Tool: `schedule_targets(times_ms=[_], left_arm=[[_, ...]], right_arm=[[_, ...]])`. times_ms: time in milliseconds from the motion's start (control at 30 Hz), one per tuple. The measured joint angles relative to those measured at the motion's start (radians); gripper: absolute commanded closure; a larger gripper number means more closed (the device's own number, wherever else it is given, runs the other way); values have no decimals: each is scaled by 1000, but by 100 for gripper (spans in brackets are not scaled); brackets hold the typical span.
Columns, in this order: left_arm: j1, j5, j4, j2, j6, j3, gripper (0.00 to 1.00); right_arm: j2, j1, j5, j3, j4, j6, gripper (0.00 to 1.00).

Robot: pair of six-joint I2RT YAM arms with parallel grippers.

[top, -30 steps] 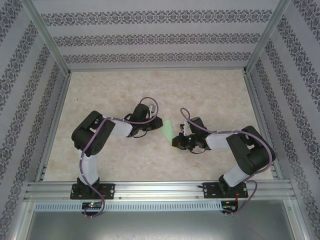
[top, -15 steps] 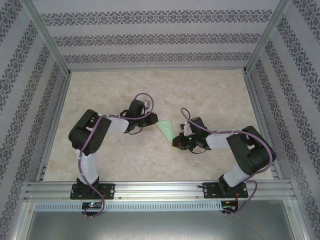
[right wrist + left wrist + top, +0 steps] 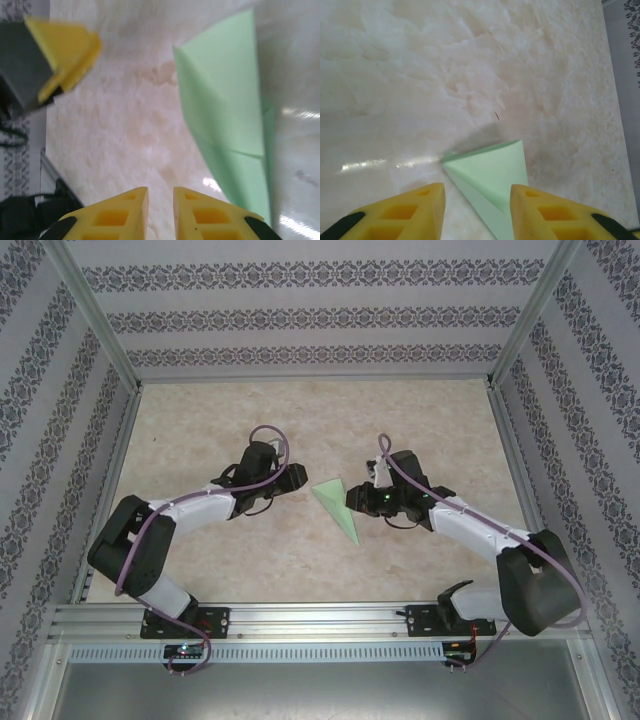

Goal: Fold a paper plane with a square sheet of paper (pick it up from the middle)
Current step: Fold the wing for the fifth time at the center of the table, then turn over a paper plane at the center of the table.

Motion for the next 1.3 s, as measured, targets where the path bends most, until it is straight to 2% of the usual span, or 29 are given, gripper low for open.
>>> schedule_targets(times_ms=[33, 167, 333, 567, 833, 933, 1067, 1167, 1300], left_arm=[[-18, -4, -10, -5, -8, -3, 53], [-85, -15, -43, -6, -47, -5, 46], [-149, -23, -71, 38, -100, 8, 44], [-170, -53, -173, 138, -135, 96, 41], [-190, -72, -172, 159, -157, 140, 37], [-190, -82, -188, 159, -165, 144, 41], [-191, -75, -201, 186, -174, 164, 66], [-193, -68, -202, 196, -176, 156, 78], [-193, -72, -202, 184, -176, 125, 84]], right_arm=[[-5, -16, 16, 1, -12, -8, 73], [24, -50, 72, -2, -66, -39, 71], [97, -50, 85, -2, -86, -60, 67], [150, -50, 85, -2, -77, -78, 65], [210, -48, 83, -2, -50, -79, 64], [217, -42, 83, -1, -47, -79, 64], [222, -34, 82, 6, -39, -79, 63], [233, -29, 82, 14, -32, -82, 62], [250, -26, 82, 22, -32, -82, 61]])
